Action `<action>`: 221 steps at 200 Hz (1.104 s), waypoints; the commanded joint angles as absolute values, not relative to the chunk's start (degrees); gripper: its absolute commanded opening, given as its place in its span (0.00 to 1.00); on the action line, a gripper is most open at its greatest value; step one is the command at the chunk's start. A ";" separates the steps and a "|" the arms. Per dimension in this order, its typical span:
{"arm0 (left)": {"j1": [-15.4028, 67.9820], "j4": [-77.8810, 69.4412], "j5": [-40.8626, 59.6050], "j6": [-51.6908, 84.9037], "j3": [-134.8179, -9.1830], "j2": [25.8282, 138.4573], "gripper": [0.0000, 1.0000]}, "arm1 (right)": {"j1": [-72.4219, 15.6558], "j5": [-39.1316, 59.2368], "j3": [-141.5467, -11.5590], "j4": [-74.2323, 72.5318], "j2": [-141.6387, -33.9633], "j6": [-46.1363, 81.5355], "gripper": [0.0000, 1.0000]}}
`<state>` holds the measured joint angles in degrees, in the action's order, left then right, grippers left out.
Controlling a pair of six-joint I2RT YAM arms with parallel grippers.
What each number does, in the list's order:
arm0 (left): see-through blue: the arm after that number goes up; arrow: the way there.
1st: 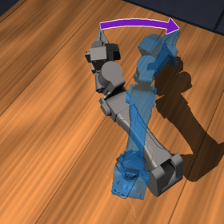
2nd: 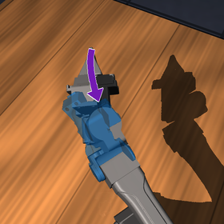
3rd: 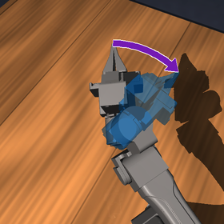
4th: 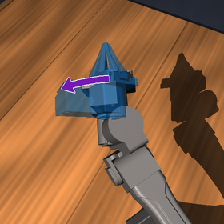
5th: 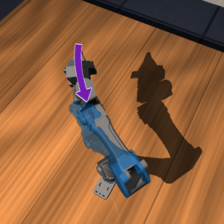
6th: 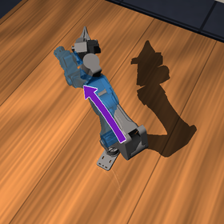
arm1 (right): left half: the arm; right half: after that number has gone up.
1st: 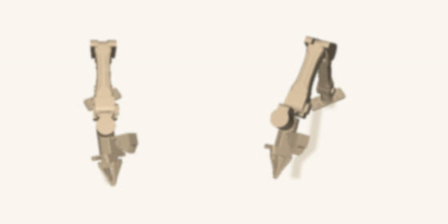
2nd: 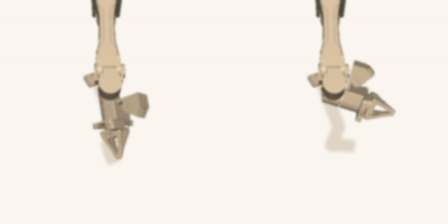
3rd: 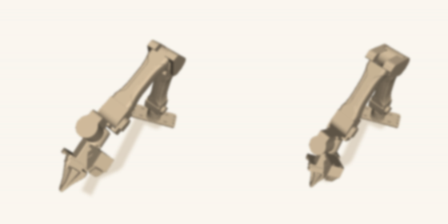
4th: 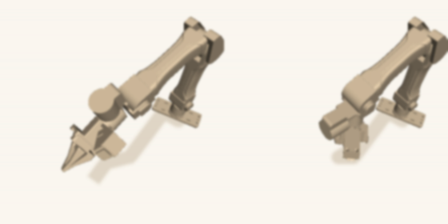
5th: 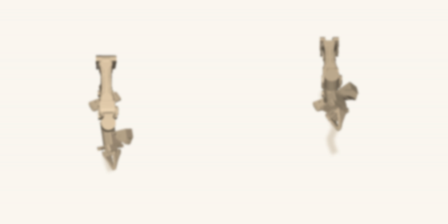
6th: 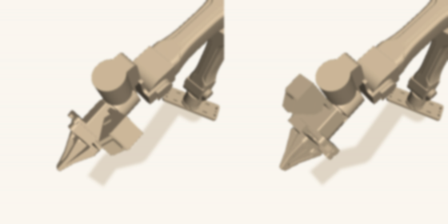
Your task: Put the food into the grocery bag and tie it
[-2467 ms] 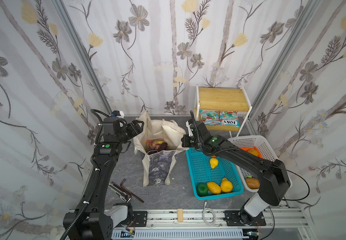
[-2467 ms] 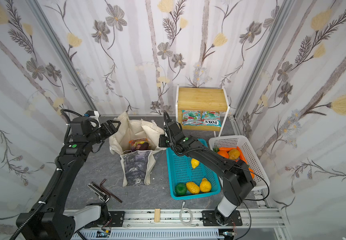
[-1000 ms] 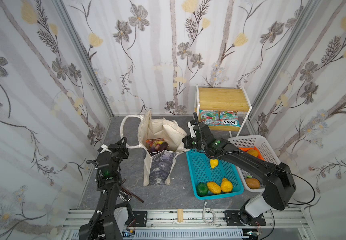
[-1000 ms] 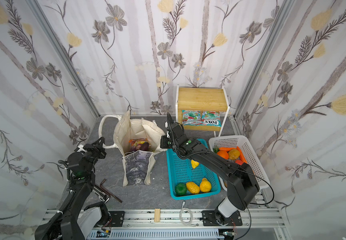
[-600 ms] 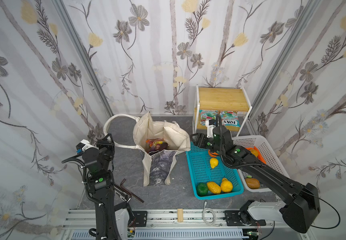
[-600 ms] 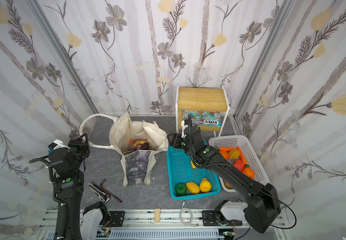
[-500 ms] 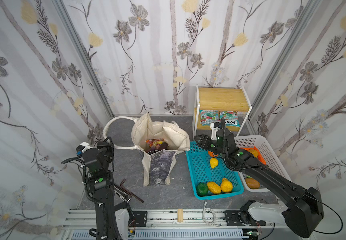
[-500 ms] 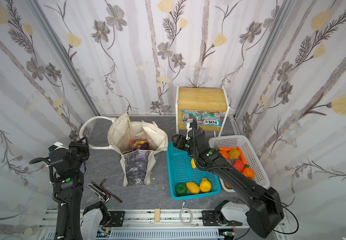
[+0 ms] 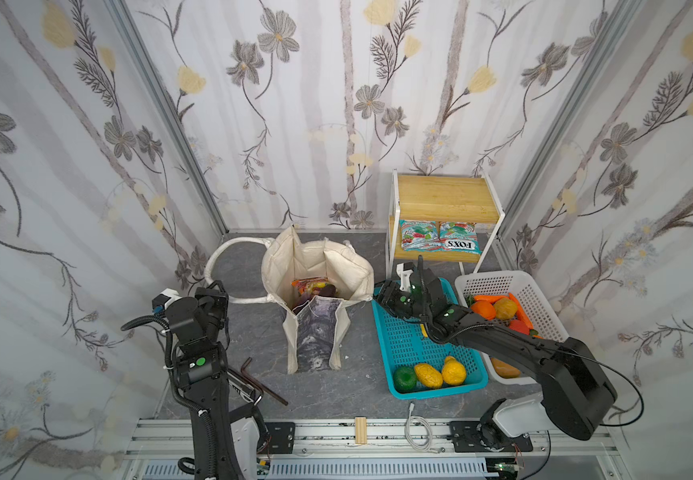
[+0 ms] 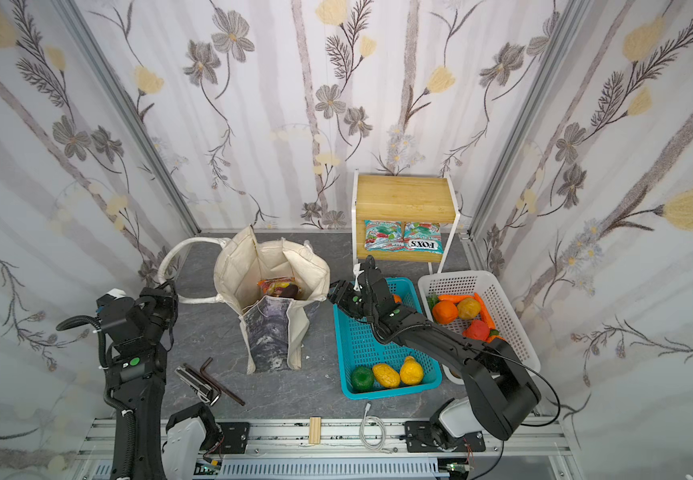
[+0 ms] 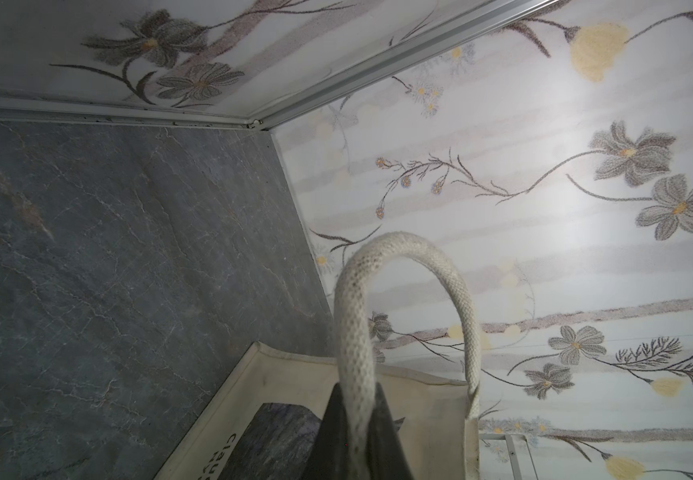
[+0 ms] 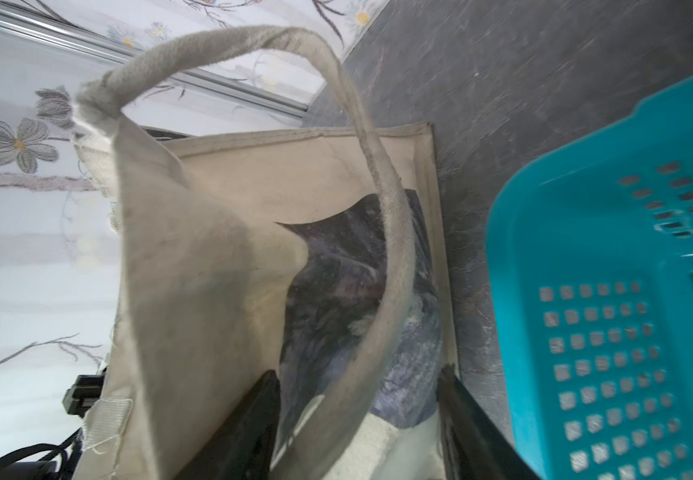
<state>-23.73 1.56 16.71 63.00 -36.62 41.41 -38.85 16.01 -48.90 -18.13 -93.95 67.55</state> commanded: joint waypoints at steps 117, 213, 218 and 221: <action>-24.17 2.98 15.20 56.64 -43.84 42.25 0.00 | -41.53 -2.25 -54.27 -11.90 -92.45 55.29 0.00; -4.37 6.72 18.69 44.56 -62.00 51.50 0.00 | -51.73 -6.70 -67.37 -6.98 -87.10 8.92 0.00; -2.23 6.76 18.10 44.04 -62.53 52.49 0.00 | -52.46 -5.89 -67.77 -6.69 -87.58 6.24 0.00; -1.00 6.72 17.65 43.69 -62.85 53.08 0.00 | -52.94 -5.57 -67.91 -6.45 -87.85 4.89 0.00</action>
<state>-7.62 6.26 17.65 47.55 -60.55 49.76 -50.59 -10.28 -66.11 -6.46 -86.35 21.96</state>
